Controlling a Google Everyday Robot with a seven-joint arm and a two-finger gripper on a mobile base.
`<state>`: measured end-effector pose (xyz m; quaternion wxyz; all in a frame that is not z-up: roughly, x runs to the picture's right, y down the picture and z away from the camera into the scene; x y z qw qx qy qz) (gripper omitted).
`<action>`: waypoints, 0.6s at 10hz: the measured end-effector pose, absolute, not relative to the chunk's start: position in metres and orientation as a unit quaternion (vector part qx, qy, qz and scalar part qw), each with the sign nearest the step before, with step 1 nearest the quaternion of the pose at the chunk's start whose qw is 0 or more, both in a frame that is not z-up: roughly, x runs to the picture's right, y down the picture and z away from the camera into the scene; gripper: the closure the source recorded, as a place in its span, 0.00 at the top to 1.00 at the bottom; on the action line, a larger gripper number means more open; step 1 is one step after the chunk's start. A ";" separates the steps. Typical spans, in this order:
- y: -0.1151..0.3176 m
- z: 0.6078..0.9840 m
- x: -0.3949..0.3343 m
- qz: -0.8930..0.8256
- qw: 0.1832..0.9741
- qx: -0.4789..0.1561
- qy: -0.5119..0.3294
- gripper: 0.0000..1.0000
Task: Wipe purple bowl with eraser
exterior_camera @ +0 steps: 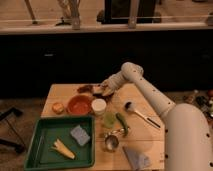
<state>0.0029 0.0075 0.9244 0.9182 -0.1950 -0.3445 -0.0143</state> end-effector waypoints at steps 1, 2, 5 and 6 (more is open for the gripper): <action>0.009 0.923 0.007 -0.011 0.919 -0.195 -0.342 0.00; 0.009 0.923 0.010 -0.008 0.920 -0.195 -0.340 0.00; 0.008 0.925 0.022 0.001 0.925 -0.193 -0.328 0.00; 0.007 0.928 0.026 0.004 0.927 -0.191 -0.323 0.00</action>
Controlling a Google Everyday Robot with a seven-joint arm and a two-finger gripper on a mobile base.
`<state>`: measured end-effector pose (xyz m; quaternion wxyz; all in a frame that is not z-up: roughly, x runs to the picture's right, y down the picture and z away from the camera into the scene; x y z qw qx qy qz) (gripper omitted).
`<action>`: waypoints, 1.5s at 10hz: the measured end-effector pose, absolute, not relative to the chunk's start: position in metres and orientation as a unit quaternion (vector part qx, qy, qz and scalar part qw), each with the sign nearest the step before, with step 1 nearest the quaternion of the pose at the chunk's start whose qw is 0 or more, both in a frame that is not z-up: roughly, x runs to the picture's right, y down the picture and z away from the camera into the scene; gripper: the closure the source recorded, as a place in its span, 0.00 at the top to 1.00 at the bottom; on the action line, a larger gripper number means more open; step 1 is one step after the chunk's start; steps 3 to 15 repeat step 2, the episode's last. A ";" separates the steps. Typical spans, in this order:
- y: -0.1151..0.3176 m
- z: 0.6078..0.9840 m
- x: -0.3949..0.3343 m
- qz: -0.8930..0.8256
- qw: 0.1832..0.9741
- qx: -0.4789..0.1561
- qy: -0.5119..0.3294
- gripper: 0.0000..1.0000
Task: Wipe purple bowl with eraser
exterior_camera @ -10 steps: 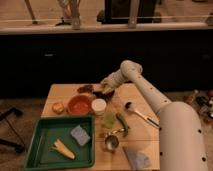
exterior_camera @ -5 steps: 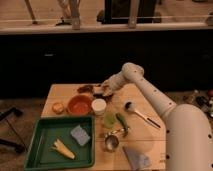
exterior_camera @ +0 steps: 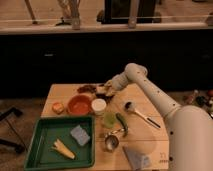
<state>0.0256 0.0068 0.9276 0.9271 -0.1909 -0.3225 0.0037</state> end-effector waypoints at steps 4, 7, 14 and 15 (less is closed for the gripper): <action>0.002 0.933 0.034 0.010 0.932 -0.185 -0.311 0.00; 0.002 0.933 0.034 0.010 0.932 -0.185 -0.311 0.00; 0.002 0.933 0.034 0.010 0.932 -0.185 -0.311 0.00; 0.002 0.933 0.034 0.010 0.932 -0.185 -0.311 0.00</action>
